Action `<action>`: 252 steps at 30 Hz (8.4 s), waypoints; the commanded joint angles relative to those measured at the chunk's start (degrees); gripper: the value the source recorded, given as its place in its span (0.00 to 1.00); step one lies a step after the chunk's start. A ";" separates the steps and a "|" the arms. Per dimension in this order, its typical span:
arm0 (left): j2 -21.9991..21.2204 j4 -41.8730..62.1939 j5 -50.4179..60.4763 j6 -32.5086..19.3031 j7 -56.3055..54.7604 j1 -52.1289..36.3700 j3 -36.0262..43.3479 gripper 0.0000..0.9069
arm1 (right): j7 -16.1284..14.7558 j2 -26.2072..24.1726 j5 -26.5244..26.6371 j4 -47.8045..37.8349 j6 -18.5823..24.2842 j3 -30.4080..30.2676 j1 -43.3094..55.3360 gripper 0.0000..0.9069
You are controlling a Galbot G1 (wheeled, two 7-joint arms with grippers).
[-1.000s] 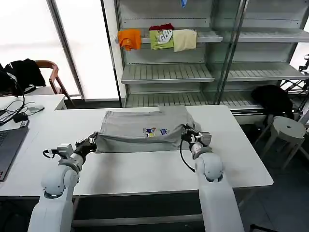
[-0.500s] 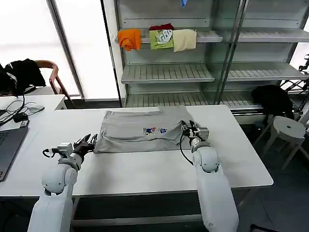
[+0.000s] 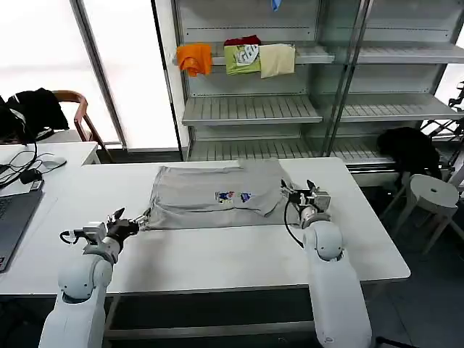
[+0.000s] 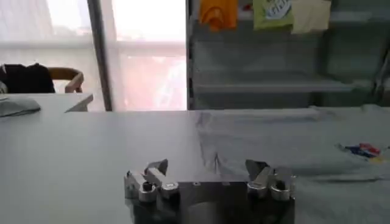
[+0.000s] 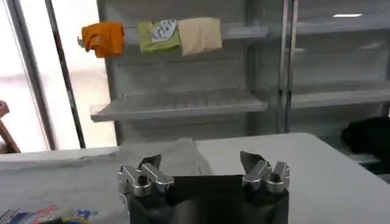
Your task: Fold and organize the clothes.
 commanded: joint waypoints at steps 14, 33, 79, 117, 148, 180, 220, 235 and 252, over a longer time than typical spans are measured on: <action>-0.76 1.25 4.26 0.02 0.07 -0.04 1.86 1.00 | -2.31 -1.19 -2.67 4.24 -2.27 1.06 -9.60 0.17; -0.63 3.25 5.32 0.02 2.84 0.18 2.13 0.01 | -5.08 -0.64 -3.34 4.57 -1.40 -0.17 -9.99 0.00; -2.97 -27.10 -4.16 -0.07 1.19 35.14 -13.62 0.01 | -1.84 -5.09 -1.35 33.51 -4.20 -3.96 -37.88 0.00; 1.85 6.04 -0.05 -2.23 7.72 -11.76 -0.42 1.00 | -2.33 7.33 -6.33 -24.40 4.64 -6.87 21.19 1.00; 0.18 30.88 13.50 -2.43 9.29 -21.81 1.57 0.90 | -11.53 7.33 -10.40 -40.92 7.94 -3.48 25.14 0.88; 0.69 24.60 5.65 -8.42 10.03 -18.15 0.53 0.00 | -9.78 7.33 -5.23 -22.93 6.16 -6.11 18.45 0.00; 5.95 4.34 -15.87 -13.06 18.05 7.67 -7.15 0.01 | -11.58 0.02 1.58 18.03 -1.70 -5.41 -16.47 0.00; 6.80 3.07 -15.82 -12.98 19.65 10.66 -9.20 0.01 | -13.07 0.32 -0.86 17.52 -0.16 -4.68 -19.61 0.00; 4.25 -5.29 -11.20 -9.82 12.53 12.97 -10.39 1.00 | -10.69 -0.39 -14.39 20.99 3.01 -0.27 -23.25 1.00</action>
